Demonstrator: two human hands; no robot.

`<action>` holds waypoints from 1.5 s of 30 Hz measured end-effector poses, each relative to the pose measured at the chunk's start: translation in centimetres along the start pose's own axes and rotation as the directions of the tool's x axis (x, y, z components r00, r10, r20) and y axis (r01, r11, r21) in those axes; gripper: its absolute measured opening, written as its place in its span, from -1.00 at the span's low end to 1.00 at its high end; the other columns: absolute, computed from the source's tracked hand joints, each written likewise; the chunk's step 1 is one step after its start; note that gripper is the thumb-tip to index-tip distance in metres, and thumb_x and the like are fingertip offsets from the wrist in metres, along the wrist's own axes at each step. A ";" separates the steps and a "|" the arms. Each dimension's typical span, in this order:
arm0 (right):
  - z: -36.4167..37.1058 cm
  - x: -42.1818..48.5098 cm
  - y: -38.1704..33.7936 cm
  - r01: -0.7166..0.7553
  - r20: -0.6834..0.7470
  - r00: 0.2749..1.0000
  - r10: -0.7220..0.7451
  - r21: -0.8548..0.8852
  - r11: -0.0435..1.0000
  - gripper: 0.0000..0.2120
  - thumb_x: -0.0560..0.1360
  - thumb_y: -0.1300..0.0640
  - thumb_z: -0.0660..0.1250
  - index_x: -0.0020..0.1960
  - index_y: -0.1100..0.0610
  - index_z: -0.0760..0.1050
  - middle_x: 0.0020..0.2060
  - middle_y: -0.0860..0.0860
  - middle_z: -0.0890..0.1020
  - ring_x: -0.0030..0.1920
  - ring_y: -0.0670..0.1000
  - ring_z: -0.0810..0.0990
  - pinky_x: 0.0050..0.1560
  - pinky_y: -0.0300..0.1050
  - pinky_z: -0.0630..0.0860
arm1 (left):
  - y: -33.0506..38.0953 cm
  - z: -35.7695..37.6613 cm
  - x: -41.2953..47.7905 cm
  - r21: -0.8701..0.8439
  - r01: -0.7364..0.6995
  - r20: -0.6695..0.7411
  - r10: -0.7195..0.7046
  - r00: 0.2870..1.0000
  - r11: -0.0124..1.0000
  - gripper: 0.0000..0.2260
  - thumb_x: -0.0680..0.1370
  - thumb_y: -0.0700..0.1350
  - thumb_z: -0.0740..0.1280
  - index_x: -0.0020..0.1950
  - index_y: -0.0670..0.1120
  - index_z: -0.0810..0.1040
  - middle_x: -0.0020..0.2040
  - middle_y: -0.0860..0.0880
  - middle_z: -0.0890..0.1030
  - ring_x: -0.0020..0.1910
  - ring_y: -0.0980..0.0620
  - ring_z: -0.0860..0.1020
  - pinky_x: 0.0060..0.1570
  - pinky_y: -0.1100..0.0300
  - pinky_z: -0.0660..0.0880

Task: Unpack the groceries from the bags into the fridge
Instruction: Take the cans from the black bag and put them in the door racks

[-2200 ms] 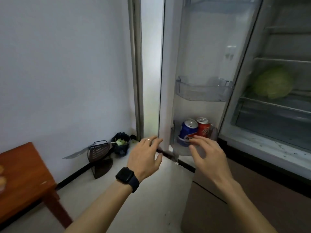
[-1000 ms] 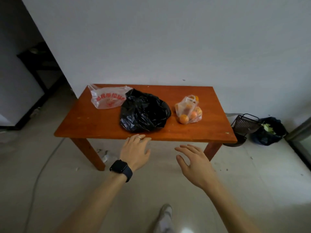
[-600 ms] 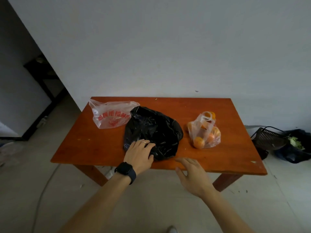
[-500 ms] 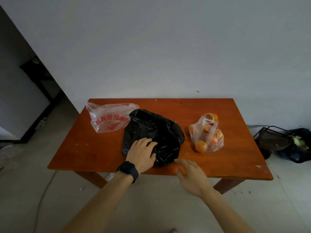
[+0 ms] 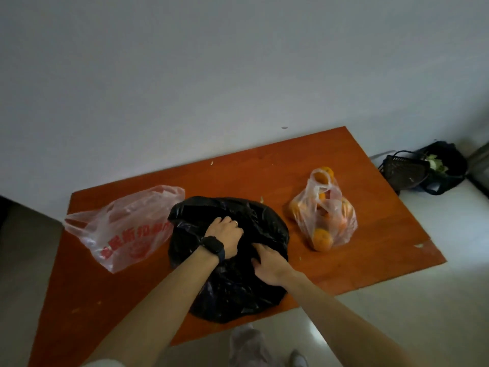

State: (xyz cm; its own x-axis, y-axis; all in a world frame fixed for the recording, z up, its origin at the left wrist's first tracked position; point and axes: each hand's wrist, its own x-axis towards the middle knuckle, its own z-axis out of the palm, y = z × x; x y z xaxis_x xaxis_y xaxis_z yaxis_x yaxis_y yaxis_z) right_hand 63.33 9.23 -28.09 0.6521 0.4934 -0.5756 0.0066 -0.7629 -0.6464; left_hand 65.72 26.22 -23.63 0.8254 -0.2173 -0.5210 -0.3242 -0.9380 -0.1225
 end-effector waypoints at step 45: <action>-3.8 6.2 4.3 -0.411 -0.555 0.764 0.328 -0.027 0.911 -0.59 0.55 -0.10 0.27 0.36 -0.01 0.49 0.25 -0.01 0.56 0.26 0.08 0.52 0.08 0.03 0.58 | -9.5 0.2 17.4 -0.087 -0.436 -0.316 0.390 0.865 0.896 -0.70 0.53 0.11 0.22 0.17 0.06 0.61 0.25 0.01 0.54 0.30 -0.02 0.38 0.16 0.02 0.37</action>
State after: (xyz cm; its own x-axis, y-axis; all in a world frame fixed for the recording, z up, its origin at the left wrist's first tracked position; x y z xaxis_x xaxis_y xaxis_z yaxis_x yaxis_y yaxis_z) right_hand 70.29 7.46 -32.52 0.9217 -0.1049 -0.3735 -0.2409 -0.9093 -0.3392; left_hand 83.04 31.39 -31.67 0.7333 -0.6393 -0.2315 -0.6100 -0.7689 0.1913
